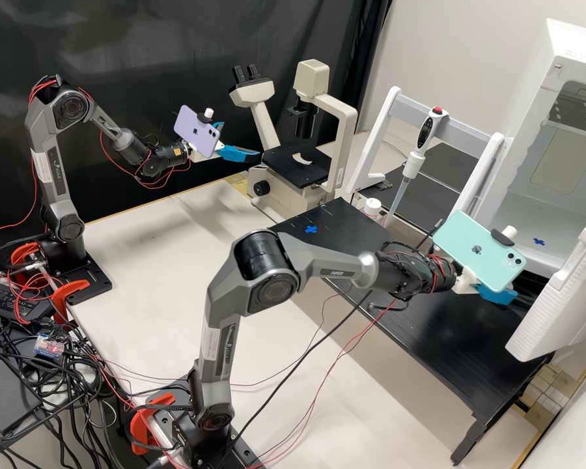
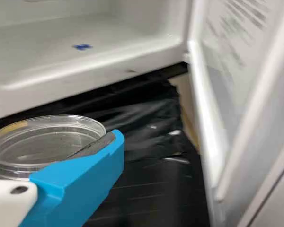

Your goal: Move the petri dish to the microscope

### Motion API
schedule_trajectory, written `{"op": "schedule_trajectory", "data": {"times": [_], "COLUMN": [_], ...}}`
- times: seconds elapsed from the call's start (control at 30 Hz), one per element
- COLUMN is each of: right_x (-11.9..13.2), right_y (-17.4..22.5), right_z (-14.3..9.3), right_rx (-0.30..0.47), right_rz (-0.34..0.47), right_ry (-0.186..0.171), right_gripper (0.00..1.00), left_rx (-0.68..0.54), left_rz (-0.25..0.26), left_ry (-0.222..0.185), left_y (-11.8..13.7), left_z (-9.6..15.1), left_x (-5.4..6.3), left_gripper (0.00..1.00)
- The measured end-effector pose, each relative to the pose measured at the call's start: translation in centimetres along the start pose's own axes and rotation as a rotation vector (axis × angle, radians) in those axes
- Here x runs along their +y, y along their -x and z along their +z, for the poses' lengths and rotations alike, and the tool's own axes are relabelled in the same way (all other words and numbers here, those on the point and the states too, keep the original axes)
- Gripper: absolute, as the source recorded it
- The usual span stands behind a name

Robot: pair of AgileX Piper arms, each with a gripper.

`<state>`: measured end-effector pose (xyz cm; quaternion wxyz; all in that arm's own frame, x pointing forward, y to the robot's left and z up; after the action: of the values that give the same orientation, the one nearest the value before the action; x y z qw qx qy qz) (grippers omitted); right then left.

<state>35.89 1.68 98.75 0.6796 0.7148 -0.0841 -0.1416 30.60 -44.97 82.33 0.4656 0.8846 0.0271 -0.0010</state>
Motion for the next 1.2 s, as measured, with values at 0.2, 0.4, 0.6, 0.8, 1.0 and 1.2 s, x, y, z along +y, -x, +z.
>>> {"op": "schedule_trajectory", "data": {"times": [0.2,0.4,0.6,0.8,1.0,1.2], "right_x": [-2.2,-4.4,-7.0,-9.5,-11.7,-13.7], "right_y": [4.3,7.7,10.5,12.5,14.1,15.4], "right_z": [-2.2,-3.9,-5.2,-6.6,-8.2,-10.1], "right_rx": [0.099,0.179,0.261,0.355,0.464,0.559], "right_rz": [-0.050,-0.087,-0.147,-0.228,-0.316,-0.399], "right_ry": [0.045,0.076,0.094,0.111,0.137,0.166], "right_gripper": [0.00,0.00,0.00,0.00,0.00,0.00], "left_rx": [0.000,0.000,0.000,0.000,0.000,0.000], "left_rz": [0.000,0.000,0.000,0.000,0.000,0.000], "left_ry": [0.000,0.000,0.000,0.000,0.000,0.000], "left_y": [0.0,0.0,0.0,0.0,0.0,0.0], "left_z": [0.0,0.0,0.0,0.0,0.0,0.0], "left_x": [0.0,0.0,0.0,0.0,0.0,0.0], "left_gripper": [1.00,1.00,1.00,1.00,1.00,1.00]}}
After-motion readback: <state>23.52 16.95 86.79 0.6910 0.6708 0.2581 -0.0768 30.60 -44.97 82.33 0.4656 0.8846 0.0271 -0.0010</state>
